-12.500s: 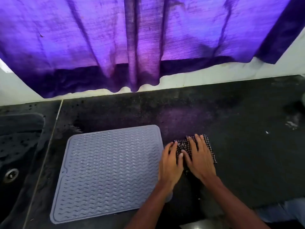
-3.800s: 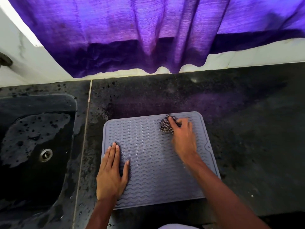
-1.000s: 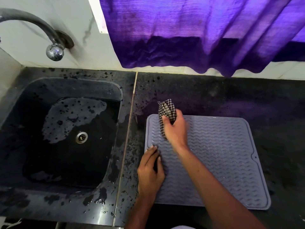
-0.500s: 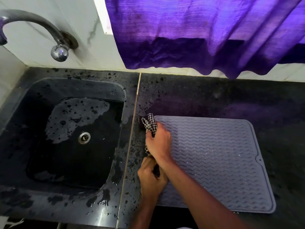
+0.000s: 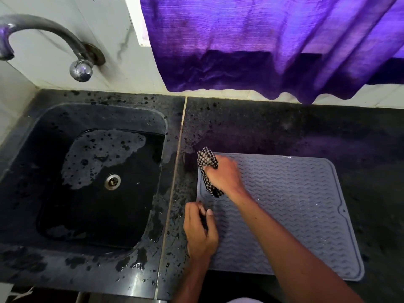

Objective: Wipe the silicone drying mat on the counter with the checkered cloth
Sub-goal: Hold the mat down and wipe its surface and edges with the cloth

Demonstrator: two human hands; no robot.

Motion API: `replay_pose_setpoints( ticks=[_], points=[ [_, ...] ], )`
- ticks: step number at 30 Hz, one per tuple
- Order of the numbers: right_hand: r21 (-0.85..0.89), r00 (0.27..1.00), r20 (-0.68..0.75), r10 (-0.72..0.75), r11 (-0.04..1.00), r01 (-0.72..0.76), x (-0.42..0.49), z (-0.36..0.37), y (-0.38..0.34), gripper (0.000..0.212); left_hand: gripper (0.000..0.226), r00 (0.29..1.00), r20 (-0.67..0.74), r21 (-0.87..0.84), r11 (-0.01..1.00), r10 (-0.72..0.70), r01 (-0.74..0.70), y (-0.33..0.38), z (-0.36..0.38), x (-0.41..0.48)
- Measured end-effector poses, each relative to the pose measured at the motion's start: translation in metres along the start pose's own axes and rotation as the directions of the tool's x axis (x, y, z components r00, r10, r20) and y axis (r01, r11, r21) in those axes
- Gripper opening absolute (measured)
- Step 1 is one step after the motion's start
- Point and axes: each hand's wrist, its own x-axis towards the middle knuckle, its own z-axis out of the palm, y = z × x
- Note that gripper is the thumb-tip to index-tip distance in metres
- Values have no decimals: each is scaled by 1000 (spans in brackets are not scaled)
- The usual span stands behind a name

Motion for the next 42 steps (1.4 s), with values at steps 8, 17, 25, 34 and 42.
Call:
replay_pose_setpoints(
  ticks=[8, 17, 25, 34, 42],
  points=[
    [-123, 954, 279, 109, 989, -77, -23, -13, 13, 17, 11, 1000, -16, -6, 1000, -4, 4, -6, -1, -2],
    [65, 955, 278, 105, 990, -128, -34, -54, 39, 25, 15, 996, -22, -29, 995, -92, 91, -4, -3, 1],
    [-282, 976, 91, -199, 935, 217, -67, -11, 39, 50, 16, 985, -13, 46, 984, -172, 172, 4, 6, 14],
    [-10, 993, -64, -100, 995, 99, -83, -46, 76, 46, 24, 994, 104, 135, 991, -14, 0, 5, 14, 19],
    [-342, 964, -144, -223, 925, 163, -80, -18, 80, 58, 52, 916, 397, 512, 815, 55, -271, -13, 29, 17]
  ],
)
